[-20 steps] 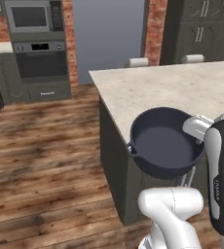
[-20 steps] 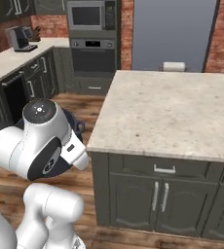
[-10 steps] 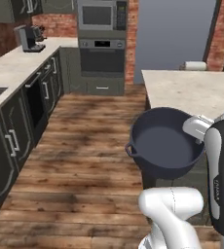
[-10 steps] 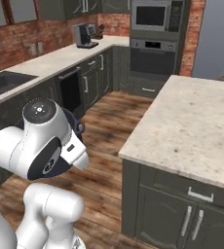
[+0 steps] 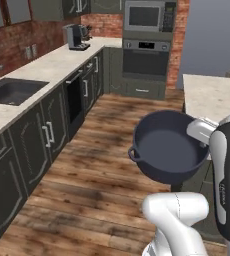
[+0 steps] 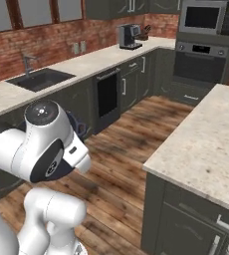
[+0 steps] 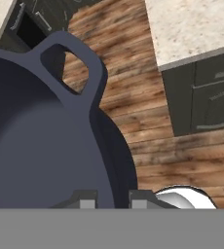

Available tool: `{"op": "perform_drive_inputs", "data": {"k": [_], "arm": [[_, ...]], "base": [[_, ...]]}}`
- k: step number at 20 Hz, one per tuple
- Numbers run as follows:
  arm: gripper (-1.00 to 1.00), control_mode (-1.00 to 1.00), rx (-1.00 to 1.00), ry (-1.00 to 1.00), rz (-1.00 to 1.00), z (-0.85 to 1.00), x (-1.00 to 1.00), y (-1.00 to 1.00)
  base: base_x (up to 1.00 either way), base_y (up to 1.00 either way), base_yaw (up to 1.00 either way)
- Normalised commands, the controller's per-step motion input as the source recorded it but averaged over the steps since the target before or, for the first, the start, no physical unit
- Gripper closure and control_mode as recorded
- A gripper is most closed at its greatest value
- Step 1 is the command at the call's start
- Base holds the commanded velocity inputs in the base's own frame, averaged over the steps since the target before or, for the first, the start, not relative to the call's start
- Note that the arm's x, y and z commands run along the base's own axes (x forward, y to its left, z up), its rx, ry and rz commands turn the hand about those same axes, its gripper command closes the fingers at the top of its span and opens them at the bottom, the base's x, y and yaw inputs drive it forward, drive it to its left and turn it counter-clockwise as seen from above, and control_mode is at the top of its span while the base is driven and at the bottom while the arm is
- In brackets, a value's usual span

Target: Move the pot and pan from the stove into the sink.

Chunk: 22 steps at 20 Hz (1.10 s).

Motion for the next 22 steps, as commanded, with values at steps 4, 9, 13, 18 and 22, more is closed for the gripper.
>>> {"op": "perform_drive_inputs", "data": {"k": [4, 9, 13, 18, 22], "arm": [[1.00, 1.00, 0.00, 0.00, 0.00, 0.00, 0.00, 0.00], [1.00, 1.00, 0.00, 0.00, 0.00, 0.00, 0.00, 0.00], [1.00, 1.00, 0.00, 0.00, 0.00, 0.00, 0.00, 0.00], [1.00, 1.00, 0.00, 0.00, 0.00, 0.00, 0.00, 0.00], [1.00, 1.00, 0.00, 0.00, 0.00, 0.00, 0.00, 0.00]], "base": [[0.00, 0.00, 0.03], [-0.01, 0.00, 0.42], [0.00, 0.00, 0.47], [0.00, 0.00, 0.47], [0.00, 0.00, 0.47]]}}
